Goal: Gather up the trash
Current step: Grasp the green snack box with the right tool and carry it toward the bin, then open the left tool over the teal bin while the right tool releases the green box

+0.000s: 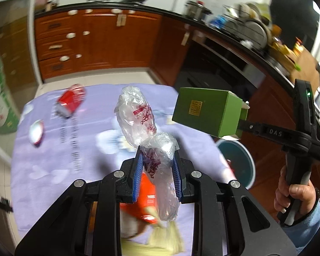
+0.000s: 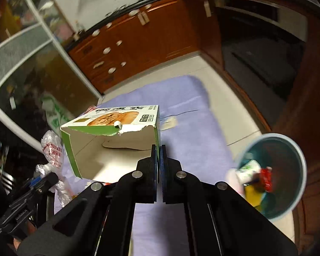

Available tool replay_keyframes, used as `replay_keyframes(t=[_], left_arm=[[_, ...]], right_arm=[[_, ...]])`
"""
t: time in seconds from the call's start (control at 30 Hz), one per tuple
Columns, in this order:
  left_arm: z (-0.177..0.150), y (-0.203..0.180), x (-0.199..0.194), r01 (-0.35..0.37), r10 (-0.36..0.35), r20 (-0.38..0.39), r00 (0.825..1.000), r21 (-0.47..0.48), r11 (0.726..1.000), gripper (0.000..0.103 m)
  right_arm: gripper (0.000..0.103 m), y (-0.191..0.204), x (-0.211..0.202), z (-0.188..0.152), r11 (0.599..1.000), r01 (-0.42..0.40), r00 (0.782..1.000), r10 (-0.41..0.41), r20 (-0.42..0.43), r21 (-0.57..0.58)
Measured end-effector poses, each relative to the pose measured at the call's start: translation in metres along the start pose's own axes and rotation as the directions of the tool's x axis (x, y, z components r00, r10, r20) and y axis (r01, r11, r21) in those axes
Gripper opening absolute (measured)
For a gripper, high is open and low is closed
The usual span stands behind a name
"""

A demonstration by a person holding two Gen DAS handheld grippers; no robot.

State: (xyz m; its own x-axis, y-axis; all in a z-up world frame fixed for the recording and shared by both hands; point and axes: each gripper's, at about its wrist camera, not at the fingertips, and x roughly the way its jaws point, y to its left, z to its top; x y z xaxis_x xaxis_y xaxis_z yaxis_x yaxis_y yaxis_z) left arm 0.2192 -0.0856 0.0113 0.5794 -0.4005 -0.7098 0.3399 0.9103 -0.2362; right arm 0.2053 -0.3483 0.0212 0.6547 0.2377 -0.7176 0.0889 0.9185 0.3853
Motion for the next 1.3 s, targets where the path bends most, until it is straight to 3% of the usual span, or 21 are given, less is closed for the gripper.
replay_keyframes(t=[0.23, 0.4, 0.57, 0.77, 0.83, 0.9, 1.1, 1.3], left_arm=[[0.003, -0.089, 0.039, 0.093, -0.085, -0.082, 0.993, 0.107, 0.99, 0.026], [0.0, -0.154, 0.067, 0.153, -0.124, -0.149, 0.981, 0.205, 0.967, 0.026], [-0.009, -0.21, 0.101, 0.217, -0.158, -0.23, 0.96, 0.26, 0.941, 0.026], [-0.02, -0.256, 0.147, 0.27, -0.177, -0.324, 0.93, 0.271, 0.924, 0.026], [-0.024, -0.265, 0.159, 0.274, -0.172, -0.347, 0.922, 0.272, 0.923, 0.029], [-0.026, -0.271, 0.17, 0.274, -0.165, -0.368, 0.915, 0.268, 0.924, 0.045], [-0.03, -0.273, 0.182, 0.233, -0.123, -0.369, 0.921, 0.272, 0.934, 0.068], [-0.026, -0.256, 0.176, 0.201, -0.106, -0.344, 0.933, 0.253, 0.946, 0.081]], right_arm=[[0.003, -0.092, -0.044, -0.009, 0.991, 0.059, 0.997, -0.065, 0.045, 0.123], [0.003, -0.16, -0.07, -0.025, 0.968, 0.096, 0.991, -0.116, 0.071, 0.23], [0.003, -0.217, -0.085, -0.042, 0.937, 0.128, 0.986, -0.157, 0.064, 0.326], [0.003, -0.248, -0.09, -0.051, 0.917, 0.147, 0.983, -0.176, 0.045, 0.37], [0.003, -0.257, -0.088, -0.054, 0.911, 0.151, 0.983, -0.178, 0.035, 0.385], [0.003, -0.264, -0.086, -0.056, 0.906, 0.153, 0.984, -0.178, 0.028, 0.394], [0.004, -0.27, -0.071, -0.056, 0.901, 0.159, 0.985, -0.172, -0.004, 0.404], [0.004, -0.266, -0.058, -0.057, 0.903, 0.165, 0.986, -0.164, -0.036, 0.397]])
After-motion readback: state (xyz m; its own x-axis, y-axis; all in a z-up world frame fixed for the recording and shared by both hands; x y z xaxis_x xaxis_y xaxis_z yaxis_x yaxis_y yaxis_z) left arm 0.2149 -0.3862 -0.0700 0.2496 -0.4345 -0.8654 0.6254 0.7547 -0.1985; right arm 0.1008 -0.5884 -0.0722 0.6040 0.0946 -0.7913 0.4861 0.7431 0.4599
